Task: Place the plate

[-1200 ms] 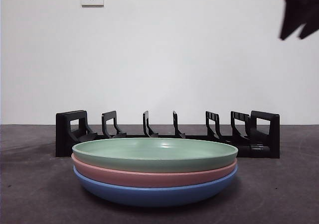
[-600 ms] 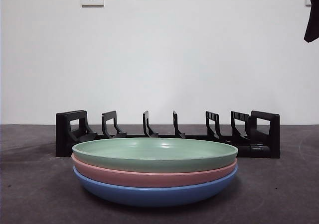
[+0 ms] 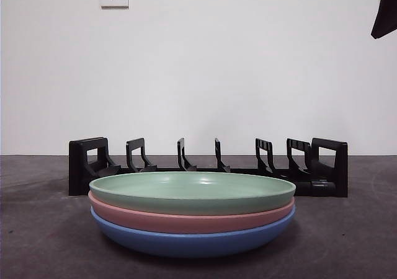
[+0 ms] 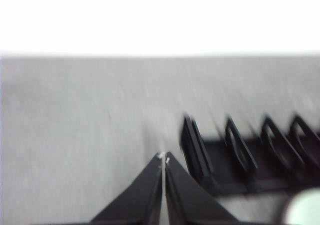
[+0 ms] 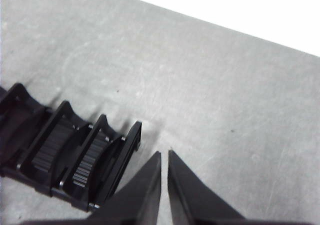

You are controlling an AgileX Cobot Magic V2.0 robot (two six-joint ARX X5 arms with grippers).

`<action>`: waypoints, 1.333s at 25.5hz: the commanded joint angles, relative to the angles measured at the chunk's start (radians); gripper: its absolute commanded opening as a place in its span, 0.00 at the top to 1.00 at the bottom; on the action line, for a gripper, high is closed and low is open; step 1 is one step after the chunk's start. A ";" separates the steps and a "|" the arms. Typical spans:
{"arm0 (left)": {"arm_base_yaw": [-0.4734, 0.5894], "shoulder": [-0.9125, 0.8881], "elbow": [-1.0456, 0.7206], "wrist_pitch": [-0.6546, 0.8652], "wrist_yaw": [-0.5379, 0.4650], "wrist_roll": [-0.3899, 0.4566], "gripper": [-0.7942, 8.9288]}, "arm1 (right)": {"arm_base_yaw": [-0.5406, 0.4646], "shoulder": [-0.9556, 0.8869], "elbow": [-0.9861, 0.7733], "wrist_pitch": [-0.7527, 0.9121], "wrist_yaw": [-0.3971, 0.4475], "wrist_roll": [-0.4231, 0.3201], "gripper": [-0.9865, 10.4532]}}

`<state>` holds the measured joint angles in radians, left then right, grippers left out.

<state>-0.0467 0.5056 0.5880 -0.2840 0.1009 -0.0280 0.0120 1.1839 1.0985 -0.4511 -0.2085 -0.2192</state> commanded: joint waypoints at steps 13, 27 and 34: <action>0.043 -0.503 -0.578 0.195 -0.100 -0.039 0.91 | 0.000 0.003 0.007 0.016 -0.002 0.010 0.90; 0.042 -0.497 -0.573 0.097 -0.095 -0.074 0.91 | 0.000 0.003 0.007 0.056 -0.001 0.010 0.90; 0.042 -0.497 -0.573 0.097 -0.096 -0.074 0.91 | 0.001 -0.036 -0.002 0.048 0.036 -0.029 0.90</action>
<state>-0.0040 0.0078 0.0322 -0.1829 0.0029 -0.0975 0.0120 1.1652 1.0927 -0.4053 -0.1783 -0.2352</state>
